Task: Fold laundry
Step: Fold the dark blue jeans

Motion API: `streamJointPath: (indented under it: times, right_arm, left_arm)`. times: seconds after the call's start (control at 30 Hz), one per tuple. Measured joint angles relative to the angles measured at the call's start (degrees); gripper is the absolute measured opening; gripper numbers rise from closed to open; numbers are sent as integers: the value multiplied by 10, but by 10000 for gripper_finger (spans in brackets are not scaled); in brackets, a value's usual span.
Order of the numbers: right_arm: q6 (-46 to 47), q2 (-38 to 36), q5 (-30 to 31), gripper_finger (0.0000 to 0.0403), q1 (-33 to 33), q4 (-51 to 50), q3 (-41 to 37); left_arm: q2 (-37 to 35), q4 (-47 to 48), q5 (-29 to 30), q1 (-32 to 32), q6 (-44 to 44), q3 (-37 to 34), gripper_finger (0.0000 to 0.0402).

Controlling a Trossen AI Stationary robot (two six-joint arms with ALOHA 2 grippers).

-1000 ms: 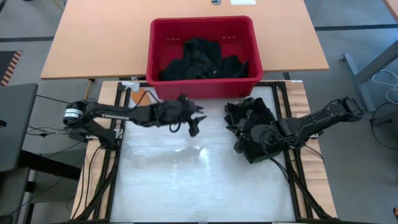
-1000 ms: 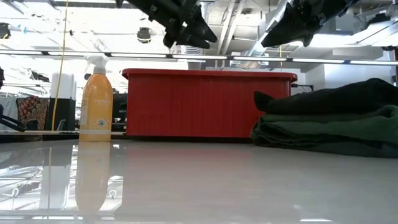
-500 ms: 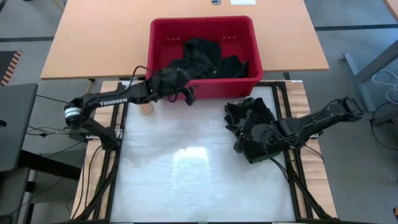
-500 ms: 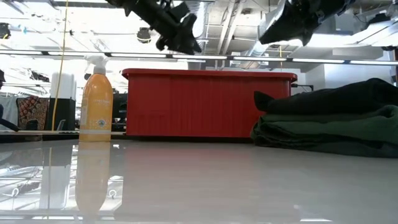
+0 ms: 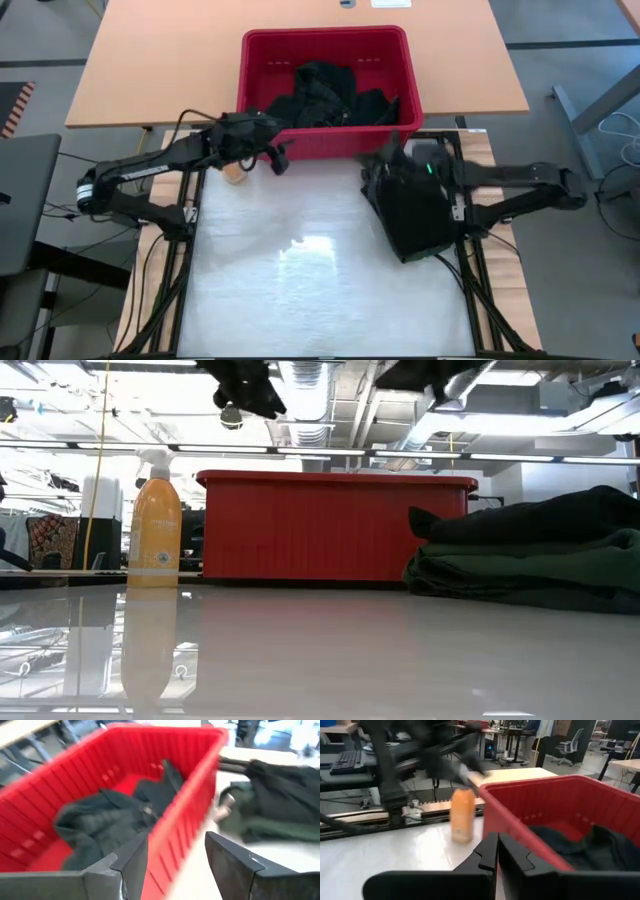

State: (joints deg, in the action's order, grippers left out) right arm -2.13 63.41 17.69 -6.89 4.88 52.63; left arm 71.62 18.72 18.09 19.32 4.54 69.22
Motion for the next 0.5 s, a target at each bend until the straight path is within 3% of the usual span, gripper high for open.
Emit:
streamJointPath:
  times: [0.07,0.27,0.33,0.5]
  right_arm:
    - [-8,23,-75,38,-72,-5,29]
    - [-8,139,-185,70,-269,-45,165]
    - [-9,196,-221,96,-310,-81,217]
    - [-8,341,-237,191,-369,-170,355]
  left_arm:
    - [-15,17,-12,-10,-13,-15,187]
    - [-23,37,-9,-38,-28,-45,187]
    - [-23,39,-8,-43,-29,-49,187]
    - [-13,37,-6,-52,-46,-49,187]
